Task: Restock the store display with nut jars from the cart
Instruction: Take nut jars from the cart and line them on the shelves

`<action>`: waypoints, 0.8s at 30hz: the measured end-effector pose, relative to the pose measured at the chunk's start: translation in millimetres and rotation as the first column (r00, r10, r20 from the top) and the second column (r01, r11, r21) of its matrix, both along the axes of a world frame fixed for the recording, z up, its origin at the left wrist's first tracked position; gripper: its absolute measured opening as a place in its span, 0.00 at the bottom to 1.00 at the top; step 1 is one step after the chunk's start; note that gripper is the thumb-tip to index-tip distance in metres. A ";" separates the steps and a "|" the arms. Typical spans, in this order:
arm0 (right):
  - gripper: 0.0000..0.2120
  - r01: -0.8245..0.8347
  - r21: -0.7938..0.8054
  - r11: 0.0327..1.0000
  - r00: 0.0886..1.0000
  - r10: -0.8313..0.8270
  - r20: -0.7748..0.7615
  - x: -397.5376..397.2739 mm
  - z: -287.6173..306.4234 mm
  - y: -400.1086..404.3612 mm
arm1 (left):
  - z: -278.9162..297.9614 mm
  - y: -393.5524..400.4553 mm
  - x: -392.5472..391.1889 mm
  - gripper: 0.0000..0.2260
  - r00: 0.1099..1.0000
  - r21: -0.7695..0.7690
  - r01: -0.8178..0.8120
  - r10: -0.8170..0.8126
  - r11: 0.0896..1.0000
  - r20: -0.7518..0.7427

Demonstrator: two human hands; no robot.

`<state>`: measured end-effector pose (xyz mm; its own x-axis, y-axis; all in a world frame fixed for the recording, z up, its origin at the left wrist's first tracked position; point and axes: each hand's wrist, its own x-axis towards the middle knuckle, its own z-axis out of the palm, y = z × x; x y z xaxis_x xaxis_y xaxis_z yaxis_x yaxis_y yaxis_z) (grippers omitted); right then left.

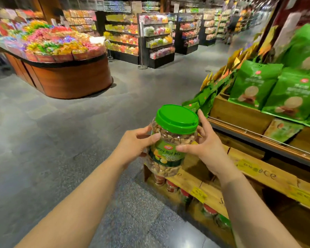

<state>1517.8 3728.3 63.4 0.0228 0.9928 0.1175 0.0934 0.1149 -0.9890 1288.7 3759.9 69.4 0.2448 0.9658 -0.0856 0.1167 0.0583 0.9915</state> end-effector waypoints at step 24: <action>0.24 0.122 -0.405 0.906 0.954 -0.219 -0.203 20.0 -97.1 353.4 | -105.6 398.1 52.0 0.31 0.997 -0.358 0.064 -0.049 0.931 0.052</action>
<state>1537.7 4081.6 -33.7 0.1749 0.9370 -0.3024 -0.1670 -0.2744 -0.9470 1340.7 4157.9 -36.2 0.3091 0.8568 -0.4128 0.0893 0.4060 0.9095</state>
